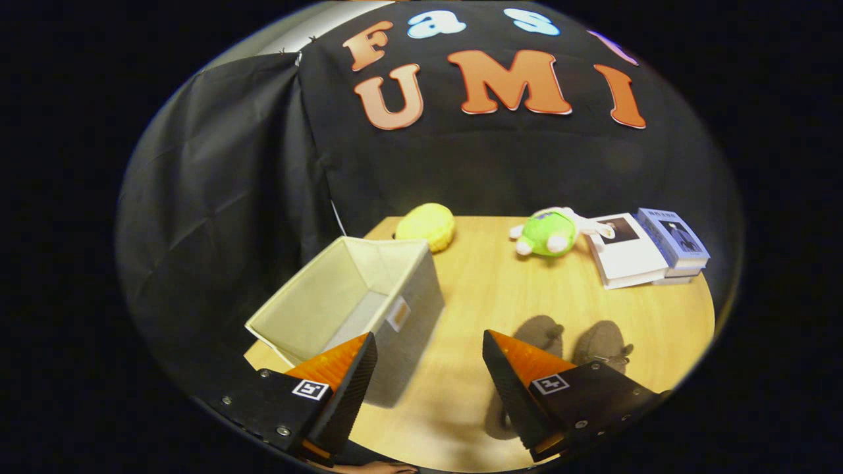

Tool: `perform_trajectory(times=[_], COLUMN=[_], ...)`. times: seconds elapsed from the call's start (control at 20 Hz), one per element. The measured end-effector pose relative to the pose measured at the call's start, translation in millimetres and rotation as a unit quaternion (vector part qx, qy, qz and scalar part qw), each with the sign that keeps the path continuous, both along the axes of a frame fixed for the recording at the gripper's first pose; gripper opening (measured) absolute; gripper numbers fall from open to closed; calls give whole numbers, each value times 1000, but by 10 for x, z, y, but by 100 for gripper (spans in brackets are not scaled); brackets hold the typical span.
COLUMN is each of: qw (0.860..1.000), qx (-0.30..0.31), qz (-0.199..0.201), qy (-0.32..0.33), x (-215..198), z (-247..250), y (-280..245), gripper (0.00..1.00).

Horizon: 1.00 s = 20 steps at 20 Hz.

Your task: Open the storage box then place both shoes into the box .Put the left shoe in first, then the right shoe, with the right side of both shoes facing outward in a uniform manner.

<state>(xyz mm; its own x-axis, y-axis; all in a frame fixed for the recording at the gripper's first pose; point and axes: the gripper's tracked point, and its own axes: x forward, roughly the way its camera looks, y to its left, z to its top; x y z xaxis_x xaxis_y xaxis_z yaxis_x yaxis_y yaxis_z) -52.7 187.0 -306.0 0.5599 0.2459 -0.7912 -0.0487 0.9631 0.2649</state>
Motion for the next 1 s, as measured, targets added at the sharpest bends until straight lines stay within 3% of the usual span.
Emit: perform_trajectory(times=[0.3, 0.45, 0.65, 1.0], qw=[996, 991, 985, 978], qx=[-32, -17, 7, -25], qz=[-38, -64, -93, -114], qy=[78, 112, 147, 174], x=[-413, -530, -524, -338], z=[-533, -714, -947, -1334], y=[-636, -746, -819, -894], gripper=[95, 90, 79, 65])
